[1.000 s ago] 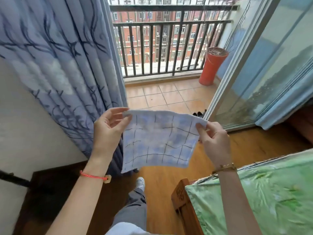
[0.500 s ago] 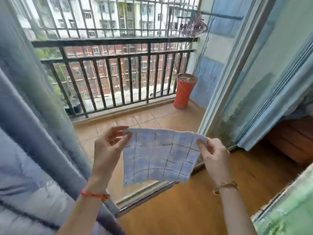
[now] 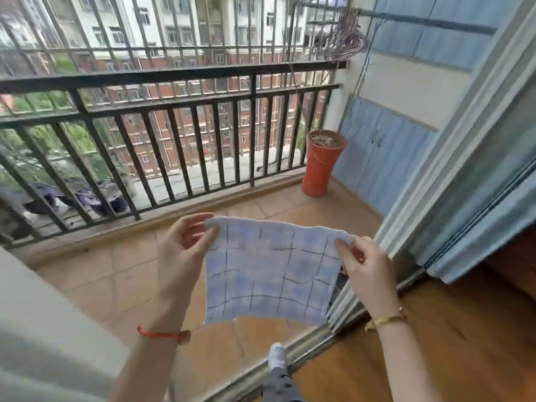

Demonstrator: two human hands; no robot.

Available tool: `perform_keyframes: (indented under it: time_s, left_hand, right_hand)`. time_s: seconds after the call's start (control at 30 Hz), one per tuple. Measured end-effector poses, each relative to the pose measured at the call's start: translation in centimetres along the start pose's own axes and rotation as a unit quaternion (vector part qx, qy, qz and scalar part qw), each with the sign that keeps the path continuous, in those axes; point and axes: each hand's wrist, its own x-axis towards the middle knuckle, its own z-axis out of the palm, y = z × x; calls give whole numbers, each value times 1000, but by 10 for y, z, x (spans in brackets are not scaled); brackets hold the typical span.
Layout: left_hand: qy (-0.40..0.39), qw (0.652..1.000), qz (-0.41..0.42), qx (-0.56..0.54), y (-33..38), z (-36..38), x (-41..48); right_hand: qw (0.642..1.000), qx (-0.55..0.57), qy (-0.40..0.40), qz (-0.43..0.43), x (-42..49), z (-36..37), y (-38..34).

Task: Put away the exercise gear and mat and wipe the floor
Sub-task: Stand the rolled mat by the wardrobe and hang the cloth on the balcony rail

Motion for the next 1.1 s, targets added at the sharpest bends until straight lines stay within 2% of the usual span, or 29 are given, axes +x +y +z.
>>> perform_keyframes:
  time_s: [0.43,0.67,0.87,1.1]
  left_hand:
    - [62,998,12,-26,-11,106,223]
    - [56,998,17,-26,-27,159,323]
    - [13,998,36,-50,-49,216,434]
    - [-126,986,66,-81,-61,306,591]
  right_hand:
    - [996,49,-58,-48,273,57,15]
    - [998,35,-29,-40,363,82,36]
    - [999,31,36,-17,455,110,57]
    - [988,40,146,14,579,134,77]
